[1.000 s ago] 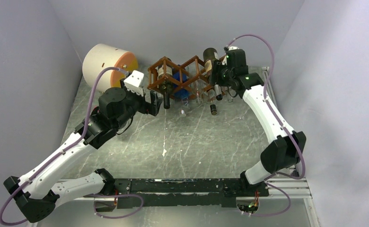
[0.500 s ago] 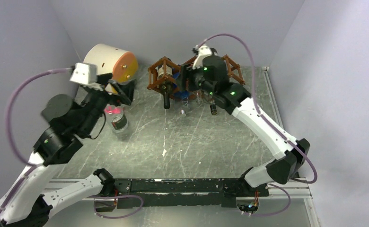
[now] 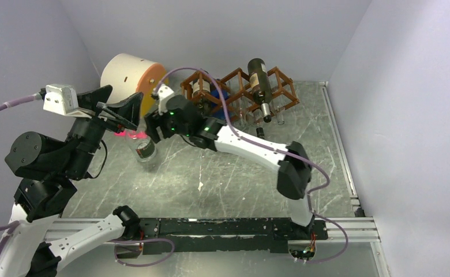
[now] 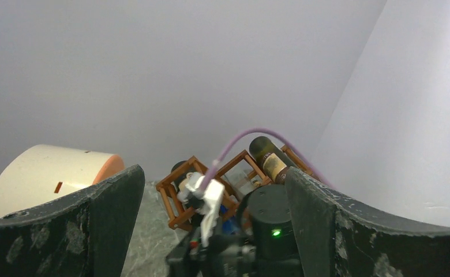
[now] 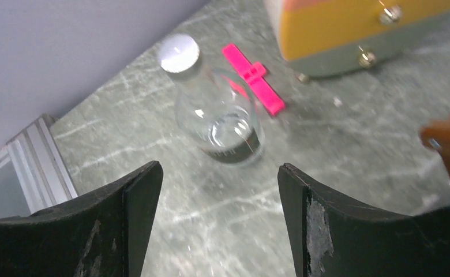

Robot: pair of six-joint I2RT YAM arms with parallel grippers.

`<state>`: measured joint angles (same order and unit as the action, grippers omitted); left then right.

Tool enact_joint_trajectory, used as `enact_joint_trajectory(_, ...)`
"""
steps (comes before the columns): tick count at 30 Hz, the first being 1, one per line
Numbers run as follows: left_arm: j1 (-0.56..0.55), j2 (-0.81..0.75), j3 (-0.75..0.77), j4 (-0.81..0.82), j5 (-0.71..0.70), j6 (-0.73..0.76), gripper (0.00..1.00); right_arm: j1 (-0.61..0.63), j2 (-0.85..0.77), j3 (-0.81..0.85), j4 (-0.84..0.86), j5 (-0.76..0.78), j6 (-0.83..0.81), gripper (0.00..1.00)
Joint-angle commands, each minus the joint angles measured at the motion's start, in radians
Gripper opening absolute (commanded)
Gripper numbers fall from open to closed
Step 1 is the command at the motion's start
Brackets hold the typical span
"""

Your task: Put the wine bottle on the wine rack

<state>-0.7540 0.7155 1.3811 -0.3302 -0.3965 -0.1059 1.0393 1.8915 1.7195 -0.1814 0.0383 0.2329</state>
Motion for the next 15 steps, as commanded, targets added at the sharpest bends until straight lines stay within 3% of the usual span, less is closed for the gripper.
enact_joint_trajectory(1, 0.002, -0.003, 0.016, -0.01, -0.023, 0.019, 0.95, 0.049, 0.136, 0.188, 0.036, 0.015, -0.065, 0.78)
enact_joint_trajectory(11, 0.004, 0.011, 0.066, -0.041, 0.062, -0.027, 0.95, 0.071, 0.401, 0.459, 0.052, 0.079, -0.06, 0.79)
enact_joint_trajectory(13, 0.004, 0.015, 0.071, -0.043, 0.062, -0.027, 0.95, 0.07, 0.445, 0.505, 0.057, 0.069, -0.069, 0.75)
enact_joint_trajectory(15, 0.003, 0.017, 0.072, -0.046, 0.062, -0.028, 0.95, 0.07, 0.478, 0.536, 0.066, 0.055, -0.091, 0.63)
